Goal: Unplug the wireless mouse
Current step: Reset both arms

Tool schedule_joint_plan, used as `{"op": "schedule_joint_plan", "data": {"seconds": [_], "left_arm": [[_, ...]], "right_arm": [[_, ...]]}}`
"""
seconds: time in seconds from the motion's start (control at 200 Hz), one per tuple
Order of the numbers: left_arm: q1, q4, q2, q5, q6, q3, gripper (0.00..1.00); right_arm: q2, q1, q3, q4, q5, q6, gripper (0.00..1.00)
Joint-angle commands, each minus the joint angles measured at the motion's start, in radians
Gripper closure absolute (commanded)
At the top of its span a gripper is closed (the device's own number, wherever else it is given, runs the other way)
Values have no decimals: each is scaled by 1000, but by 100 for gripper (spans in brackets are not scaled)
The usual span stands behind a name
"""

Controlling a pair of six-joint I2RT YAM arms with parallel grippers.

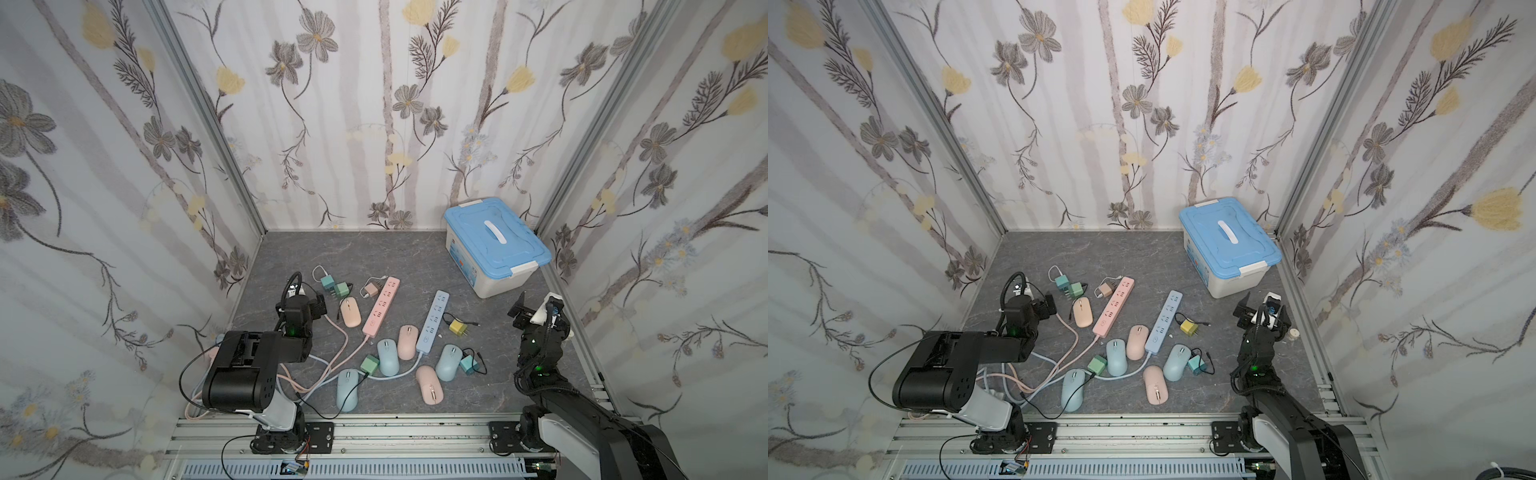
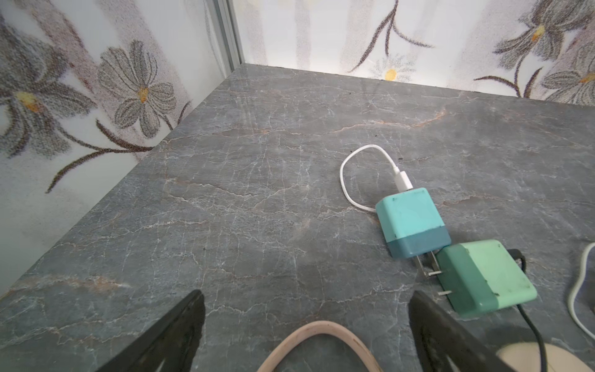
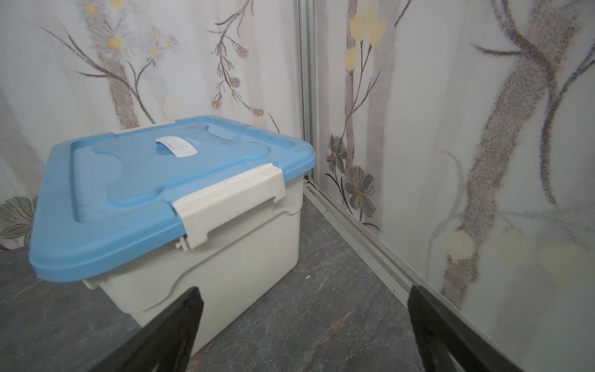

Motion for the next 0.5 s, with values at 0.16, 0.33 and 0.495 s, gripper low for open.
{"op": "schedule_joint_plan", "data": {"seconds": [0.16,0.33,0.495], "left_arm": [[0,46,-3,0,3,6,0],[1,48,-3,0,4,5,0],[2,50,-3,1,3,4,0]], "right_arm": [[229,-84,5,379,-277,7,1],[358,-76,29,474,-345,-44,1],[341,-72,108,294,-344,-40,1]]}}
